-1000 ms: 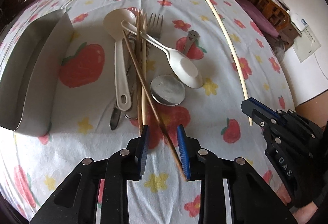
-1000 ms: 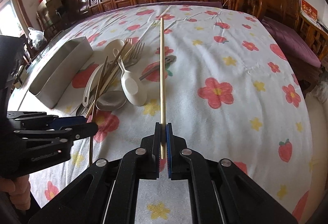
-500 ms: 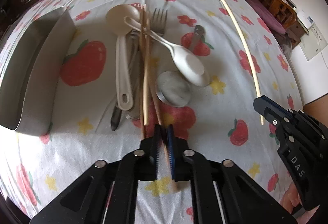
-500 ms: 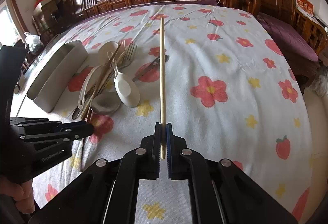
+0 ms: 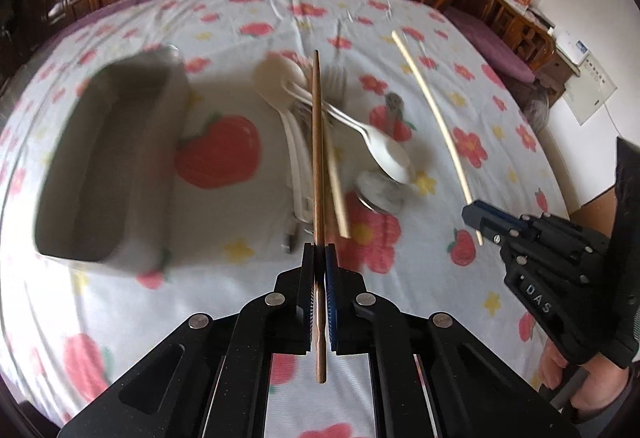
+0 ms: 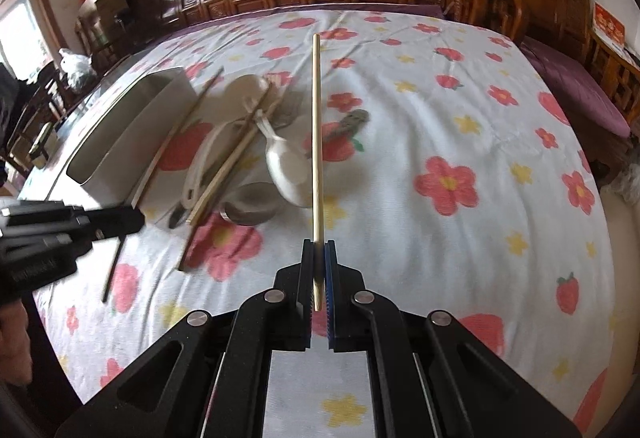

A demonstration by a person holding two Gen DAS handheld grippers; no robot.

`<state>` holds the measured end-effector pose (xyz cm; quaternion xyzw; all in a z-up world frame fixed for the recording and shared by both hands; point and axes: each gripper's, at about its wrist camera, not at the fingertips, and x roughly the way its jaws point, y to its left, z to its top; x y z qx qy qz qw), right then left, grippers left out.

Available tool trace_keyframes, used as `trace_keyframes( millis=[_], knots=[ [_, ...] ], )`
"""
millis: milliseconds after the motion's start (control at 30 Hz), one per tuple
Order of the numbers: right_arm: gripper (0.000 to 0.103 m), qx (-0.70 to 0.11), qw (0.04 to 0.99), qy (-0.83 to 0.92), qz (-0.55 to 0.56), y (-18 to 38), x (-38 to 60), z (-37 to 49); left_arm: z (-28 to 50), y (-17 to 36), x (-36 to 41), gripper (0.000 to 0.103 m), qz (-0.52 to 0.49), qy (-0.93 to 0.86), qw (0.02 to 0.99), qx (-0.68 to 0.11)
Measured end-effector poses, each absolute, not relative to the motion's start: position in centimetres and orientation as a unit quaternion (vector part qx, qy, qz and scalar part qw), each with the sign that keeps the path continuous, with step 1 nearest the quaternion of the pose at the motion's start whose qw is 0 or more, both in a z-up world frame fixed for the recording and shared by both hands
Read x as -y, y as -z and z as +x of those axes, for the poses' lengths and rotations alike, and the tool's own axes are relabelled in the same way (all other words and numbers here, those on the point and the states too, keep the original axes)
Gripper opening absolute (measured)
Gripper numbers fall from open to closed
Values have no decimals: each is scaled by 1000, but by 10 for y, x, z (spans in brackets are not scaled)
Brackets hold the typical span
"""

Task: Organize utensils
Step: 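Carry both chopsticks over the grey tray and open both tools to drop them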

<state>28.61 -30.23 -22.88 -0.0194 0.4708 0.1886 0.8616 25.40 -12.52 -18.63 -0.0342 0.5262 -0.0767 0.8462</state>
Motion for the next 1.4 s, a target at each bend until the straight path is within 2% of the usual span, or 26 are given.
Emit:
trace_keyframes(
  millis=[667, 1067, 1400],
  knots=[
    [6, -433, 864, -258, -5, 178, 188, 281, 239, 118, 13, 4, -19, 85, 896, -436],
    [6, -422, 857, -295, 14, 169, 129, 282, 270, 132, -53, 4, -69, 78, 896, -431],
    [6, -416, 860, -293, 38, 170, 106, 282, 289, 155, -62, 4, -65, 69, 889, -448]
  ],
)
